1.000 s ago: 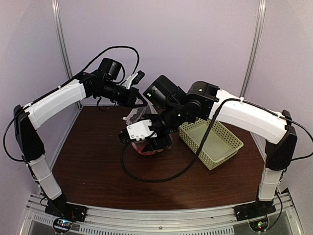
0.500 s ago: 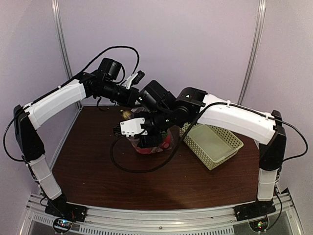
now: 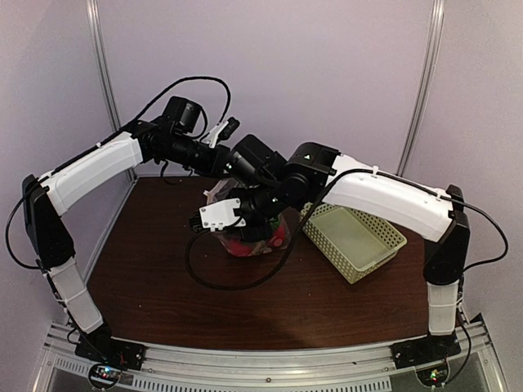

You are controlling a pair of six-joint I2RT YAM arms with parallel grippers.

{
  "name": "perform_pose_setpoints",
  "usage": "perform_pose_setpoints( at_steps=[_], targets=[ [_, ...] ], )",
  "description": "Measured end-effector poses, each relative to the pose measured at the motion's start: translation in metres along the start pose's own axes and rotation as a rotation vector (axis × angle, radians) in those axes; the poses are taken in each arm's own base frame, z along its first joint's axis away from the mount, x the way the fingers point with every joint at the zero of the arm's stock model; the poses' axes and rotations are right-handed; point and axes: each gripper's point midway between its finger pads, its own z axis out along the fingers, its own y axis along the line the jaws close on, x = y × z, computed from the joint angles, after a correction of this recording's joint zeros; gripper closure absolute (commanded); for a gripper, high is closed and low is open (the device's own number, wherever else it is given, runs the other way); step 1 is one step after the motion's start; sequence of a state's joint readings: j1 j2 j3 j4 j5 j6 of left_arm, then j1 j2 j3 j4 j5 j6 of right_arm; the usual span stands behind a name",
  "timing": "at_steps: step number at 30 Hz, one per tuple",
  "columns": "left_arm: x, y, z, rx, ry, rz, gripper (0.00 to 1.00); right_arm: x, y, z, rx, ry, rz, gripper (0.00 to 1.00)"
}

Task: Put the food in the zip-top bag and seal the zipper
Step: Adjust the zipper food storage bag at the center of the board.

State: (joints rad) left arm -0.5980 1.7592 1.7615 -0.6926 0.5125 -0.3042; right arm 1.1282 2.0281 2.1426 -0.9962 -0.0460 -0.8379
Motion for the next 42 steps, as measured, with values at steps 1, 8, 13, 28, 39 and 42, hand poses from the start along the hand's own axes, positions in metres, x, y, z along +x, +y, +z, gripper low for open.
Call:
perform_pose_setpoints(
  at_steps=[1,8,13,28,39,42],
  targets=[
    [0.000,0.001,0.000,-0.001,-0.001,-0.001,1.00,0.002,0.003,0.002,-0.011,0.010,-0.004,1.00],
    [0.000,0.001,0.000,-0.002,-0.001,-0.001,1.00,0.006,0.008,0.003,-0.040,0.026,-0.005,0.62],
    [0.000,0.001,0.000,-0.003,-0.001,-0.001,1.00,0.001,0.007,0.000,-0.033,0.014,0.008,0.51],
    [0.000,0.002,0.000,-0.004,-0.001,-0.001,1.00,0.001,0.006,0.026,-0.025,0.047,0.022,1.00],
    [-0.022,0.085,-0.055,-0.271,-0.080,-0.074,1.00,-0.017,-0.083,-0.076,0.255,-0.132,0.092,1.00],
    [-0.047,0.079,-0.057,-0.238,-0.112,-0.074,1.00,0.003,-0.114,-0.089,0.332,-0.140,0.136,1.00]
  ],
)
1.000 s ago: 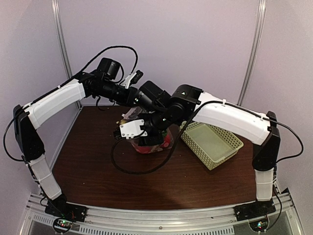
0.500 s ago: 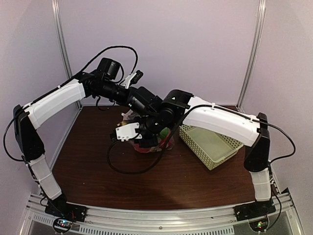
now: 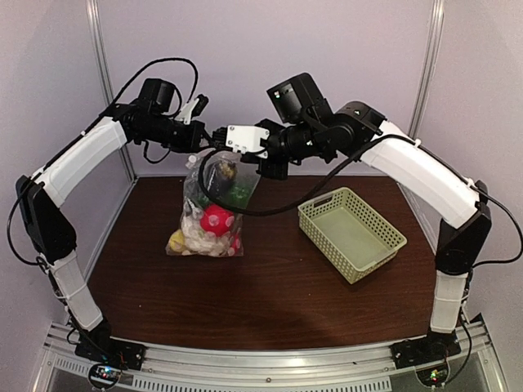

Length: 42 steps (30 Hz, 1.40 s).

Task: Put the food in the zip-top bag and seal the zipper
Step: Adjust the zipper food storage bag at the center of the board, then pass from the left arm to the right

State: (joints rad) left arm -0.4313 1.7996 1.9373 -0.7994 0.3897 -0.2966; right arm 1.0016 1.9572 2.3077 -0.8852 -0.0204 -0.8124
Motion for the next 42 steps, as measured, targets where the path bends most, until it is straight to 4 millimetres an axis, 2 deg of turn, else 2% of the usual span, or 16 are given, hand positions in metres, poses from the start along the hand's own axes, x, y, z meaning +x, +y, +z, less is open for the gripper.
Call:
perform_pose_setpoints(
  at_steps=[2,4,8,11,14,19,22,25,27,30,33,35,38,40,42],
  targets=[
    [-0.006,-0.016,-0.004,0.031,-0.032,0.025,1.00,0.015,0.005,0.006,-0.014,0.025,0.007,1.00],
    [-0.006,-0.031,-0.009,0.070,-0.041,0.041,1.00,0.029,0.024,0.015,-0.058,0.056,0.007,1.00],
    [-0.003,-0.044,-0.005,0.149,-0.043,0.059,1.00,0.038,0.039,0.031,-0.098,0.080,0.014,1.00],
    [0.007,-0.053,0.000,0.214,-0.010,0.056,1.00,0.041,0.039,0.035,-0.099,0.087,0.027,1.00],
    [0.014,-0.056,0.007,0.233,0.004,0.058,1.00,0.036,0.030,0.036,-0.067,0.062,0.043,1.00],
    [0.033,-0.063,0.025,0.274,0.068,0.046,1.00,0.040,0.026,0.041,-0.029,0.069,0.071,1.00],
    [0.046,-0.066,0.034,0.288,0.106,0.038,1.00,0.056,0.043,0.048,-0.050,0.095,0.081,0.93],
    [0.051,-0.074,0.036,0.330,0.122,0.038,1.00,0.070,0.059,0.049,-0.082,0.122,0.086,0.70],
    [0.053,-0.077,0.035,0.354,0.129,0.035,1.00,0.073,0.065,0.043,-0.102,0.123,0.096,0.56],
    [0.054,-0.080,0.035,0.371,0.135,0.033,1.00,0.068,0.068,0.028,-0.146,0.090,0.110,0.41],
    [0.056,-0.080,0.036,0.378,0.139,0.031,1.00,0.056,0.066,0.001,-0.210,0.009,0.156,0.30],
    [0.057,-0.081,0.035,0.384,0.141,0.030,1.00,0.052,0.053,-0.023,-0.227,-0.048,0.199,0.26],
    [0.057,-0.081,0.035,0.387,0.141,0.031,1.00,0.056,0.021,-0.054,-0.185,-0.102,0.256,0.19],
    [0.057,-0.081,0.035,0.388,0.141,0.031,1.00,0.068,0.001,-0.070,-0.139,-0.119,0.298,0.13],
    [0.057,-0.081,0.035,0.389,0.142,0.031,1.00,0.083,-0.006,-0.074,-0.119,-0.124,0.349,0.12]
  ],
)
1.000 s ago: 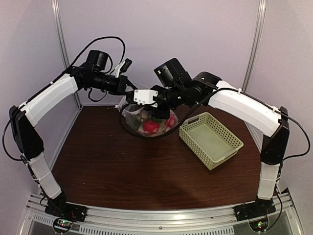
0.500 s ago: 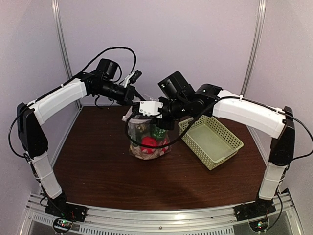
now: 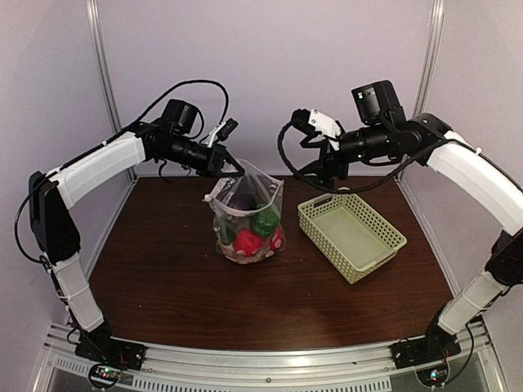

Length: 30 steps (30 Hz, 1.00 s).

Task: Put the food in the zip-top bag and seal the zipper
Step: Pass from the left arm to the right

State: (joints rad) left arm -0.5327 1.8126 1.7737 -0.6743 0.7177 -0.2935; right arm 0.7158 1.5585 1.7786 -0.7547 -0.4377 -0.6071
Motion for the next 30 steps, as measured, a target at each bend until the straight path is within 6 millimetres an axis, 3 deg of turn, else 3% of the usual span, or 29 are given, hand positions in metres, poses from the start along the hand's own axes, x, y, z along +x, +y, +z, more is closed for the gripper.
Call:
perform_pose_setpoints(
  at_steps=[4,9,15,19,22,24,30],
  targets=[
    [0.000,0.000,0.000,0.001,0.000,0.001,1.00,0.050,-0.001,0.016,-0.035,0.047,0.096,0.13],
    [0.000,-0.001,0.000,0.005,0.001,0.006,1.00,0.086,0.019,0.054,-0.147,0.098,0.151,0.14],
    [0.000,-0.001,0.000,0.006,0.001,0.008,1.00,0.075,0.026,0.066,-0.220,0.024,0.171,0.16],
    [0.001,-0.003,0.000,0.016,0.003,0.010,1.00,0.064,0.028,0.069,-0.256,-0.036,0.180,0.24],
    [0.001,-0.005,0.000,0.028,0.005,0.015,1.00,0.054,0.027,0.074,-0.287,-0.077,0.196,0.38],
    [0.002,-0.006,0.000,0.036,0.007,0.019,1.00,0.048,0.025,0.078,-0.302,-0.095,0.203,0.61],
    [0.003,-0.005,0.003,0.048,0.014,0.028,1.00,0.046,0.025,0.088,-0.333,-0.111,0.214,0.84]
  ],
)
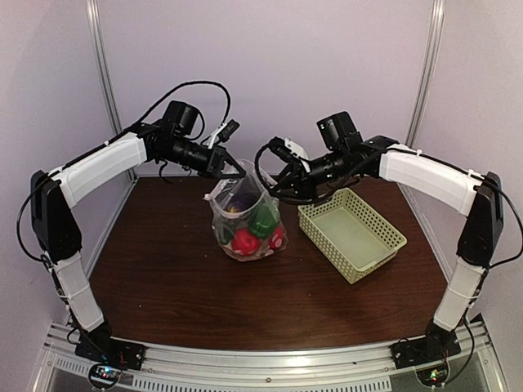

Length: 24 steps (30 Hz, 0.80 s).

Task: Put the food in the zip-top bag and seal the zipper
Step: Pass from the left arm to the right

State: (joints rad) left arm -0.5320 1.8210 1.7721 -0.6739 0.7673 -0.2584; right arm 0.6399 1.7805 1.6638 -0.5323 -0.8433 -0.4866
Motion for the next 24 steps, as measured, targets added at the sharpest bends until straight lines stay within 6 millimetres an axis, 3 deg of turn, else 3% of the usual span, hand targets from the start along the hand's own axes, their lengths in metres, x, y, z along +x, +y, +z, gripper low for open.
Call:
perform_pose_setpoints(
  at_steps=[1,3,8,11,13,17,19,21,24],
  targets=[
    [0.001,0.001,0.001,0.000,0.003,-0.001,0.99,0.000,0.000,0.000,-0.001,-0.001,0.000,0.90],
    [0.002,0.003,0.003,0.002,0.007,-0.001,0.88,0.000,0.000,0.000,-0.001,-0.002,-0.001,1.00],
    [-0.001,0.013,0.002,-0.060,0.001,0.044,0.44,-0.002,0.001,-0.002,0.002,-0.007,-0.006,1.00],
    [-0.006,0.015,-0.011,-0.163,-0.051,0.126,0.33,-0.006,0.005,-0.011,0.010,-0.016,-0.009,1.00],
    [0.006,0.009,-0.033,-0.228,-0.132,0.185,0.27,-0.011,0.007,-0.020,0.020,-0.026,-0.013,1.00],
    [0.065,-0.021,-0.088,-0.284,-0.328,0.284,0.25,-0.020,0.009,-0.038,0.030,-0.044,-0.015,1.00],
    [0.087,-0.028,-0.103,-0.294,-0.420,0.323,0.25,-0.019,0.008,-0.043,0.027,-0.046,-0.008,1.00],
    [0.098,-0.025,-0.105,-0.303,-0.472,0.334,0.26,-0.015,0.007,-0.046,0.021,-0.040,0.003,1.00],
    [0.115,-0.003,-0.093,-0.321,-0.515,0.295,0.28,-0.012,0.009,-0.047,0.006,-0.034,0.011,1.00]
  ],
)
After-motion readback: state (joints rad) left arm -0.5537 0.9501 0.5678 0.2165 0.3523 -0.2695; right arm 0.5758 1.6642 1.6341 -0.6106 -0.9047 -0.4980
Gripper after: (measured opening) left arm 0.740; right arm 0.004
